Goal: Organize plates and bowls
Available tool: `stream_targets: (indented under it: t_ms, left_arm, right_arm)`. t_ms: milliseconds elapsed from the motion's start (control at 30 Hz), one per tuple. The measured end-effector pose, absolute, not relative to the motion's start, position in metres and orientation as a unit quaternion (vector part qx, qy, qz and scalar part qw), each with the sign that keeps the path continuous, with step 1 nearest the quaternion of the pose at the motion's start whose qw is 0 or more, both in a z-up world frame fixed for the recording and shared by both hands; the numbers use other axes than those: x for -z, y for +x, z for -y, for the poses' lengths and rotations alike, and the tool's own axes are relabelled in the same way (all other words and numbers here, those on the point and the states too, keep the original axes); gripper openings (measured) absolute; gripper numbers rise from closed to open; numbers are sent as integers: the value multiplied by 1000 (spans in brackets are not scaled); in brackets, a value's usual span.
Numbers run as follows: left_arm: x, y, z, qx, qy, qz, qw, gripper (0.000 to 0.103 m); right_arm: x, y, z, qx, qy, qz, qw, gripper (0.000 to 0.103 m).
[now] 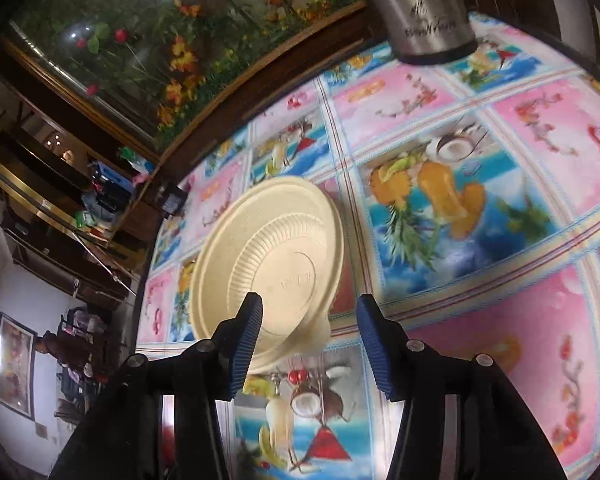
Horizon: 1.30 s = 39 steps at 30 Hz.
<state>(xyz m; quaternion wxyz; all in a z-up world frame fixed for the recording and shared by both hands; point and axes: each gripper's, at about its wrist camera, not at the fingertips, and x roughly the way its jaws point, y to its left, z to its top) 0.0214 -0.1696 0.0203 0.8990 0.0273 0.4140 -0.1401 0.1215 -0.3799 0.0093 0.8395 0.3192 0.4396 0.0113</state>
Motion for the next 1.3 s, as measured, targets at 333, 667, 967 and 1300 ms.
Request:
stream_targets:
  t_ms: [333, 667, 967, 1300]
  left_arm:
    - [-33, 14, 165, 158, 15, -399, 903, 20]
    - [-43, 12, 166, 231, -40, -386, 892, 20]
    - [-48, 0, 186, 296, -31, -391, 871, 20]
    - [-35, -3, 202, 313, -3, -415, 854, 47]
  right_arm:
    - [-33, 54, 386, -82, 203, -492, 843, 25]
    - [-22, 4, 443, -45, 281, -412, 866, 47]
    - [-24, -19, 443, -58, 299, -393, 867, 47]
    - [-22, -51, 425, -54, 277, -402, 871, 47]
